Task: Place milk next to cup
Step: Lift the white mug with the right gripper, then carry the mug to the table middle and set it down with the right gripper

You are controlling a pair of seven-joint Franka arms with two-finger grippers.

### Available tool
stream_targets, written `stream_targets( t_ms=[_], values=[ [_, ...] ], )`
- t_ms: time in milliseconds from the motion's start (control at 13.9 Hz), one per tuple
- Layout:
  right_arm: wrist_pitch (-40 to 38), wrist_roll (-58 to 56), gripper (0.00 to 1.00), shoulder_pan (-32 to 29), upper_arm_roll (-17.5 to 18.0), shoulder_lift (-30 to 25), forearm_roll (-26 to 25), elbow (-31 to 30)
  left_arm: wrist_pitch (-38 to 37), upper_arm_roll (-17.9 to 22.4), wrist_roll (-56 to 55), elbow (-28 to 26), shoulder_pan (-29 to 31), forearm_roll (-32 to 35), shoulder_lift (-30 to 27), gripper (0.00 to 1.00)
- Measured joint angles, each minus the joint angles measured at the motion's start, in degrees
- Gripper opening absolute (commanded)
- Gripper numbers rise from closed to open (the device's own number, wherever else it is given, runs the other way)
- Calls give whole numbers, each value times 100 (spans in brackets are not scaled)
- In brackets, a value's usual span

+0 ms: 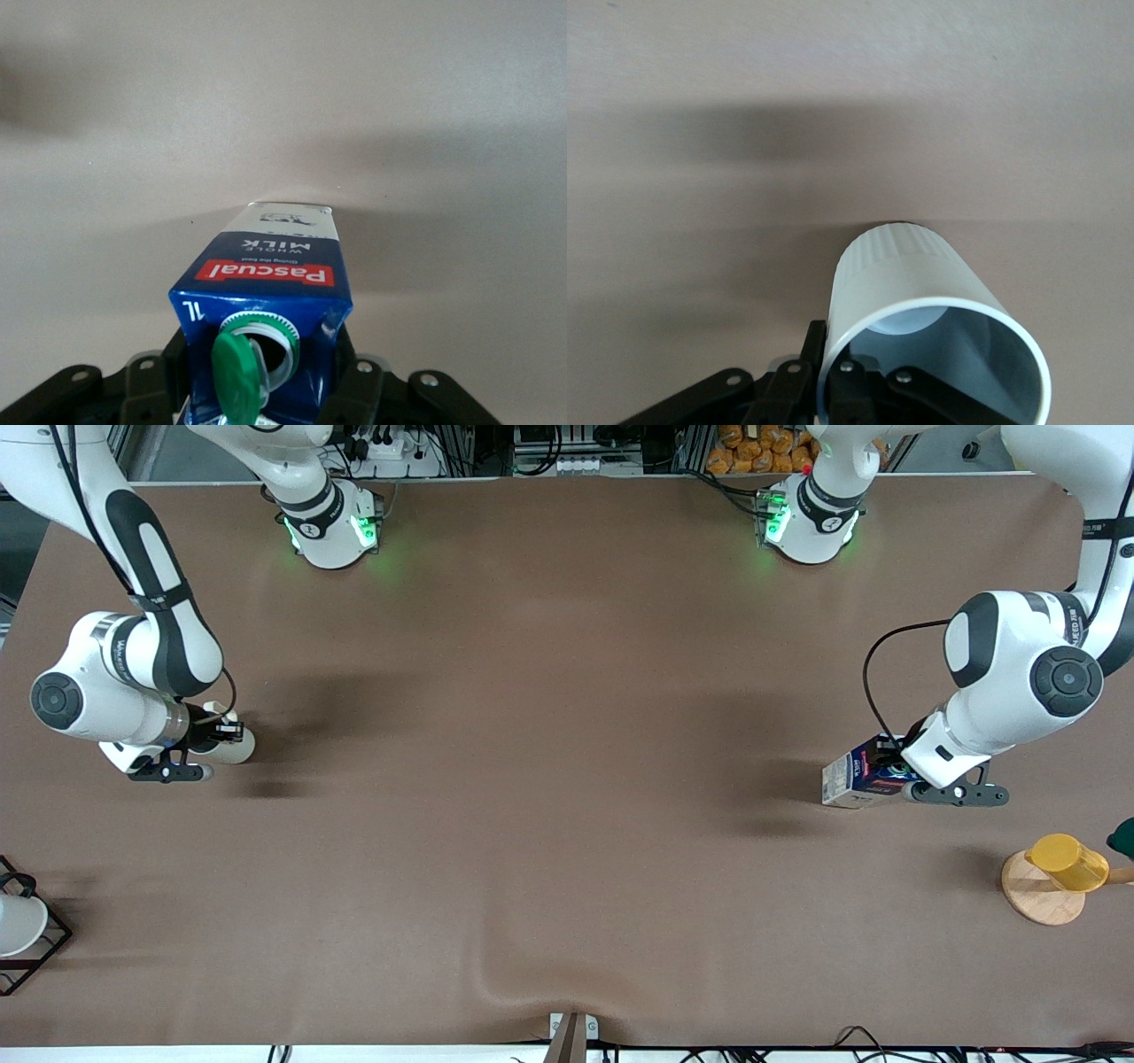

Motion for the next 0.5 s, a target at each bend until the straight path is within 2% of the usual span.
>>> stream_targets(
  t_ms=[287,503],
  values=[
    [-1064,291,0,516,51,-384,3,586,18,-6,-1,58,-11,0,1,60],
    [-1528,1389,0,1246,88,-617,69,975,21,-6,4,99,-9,0,1,60]
  ],
)
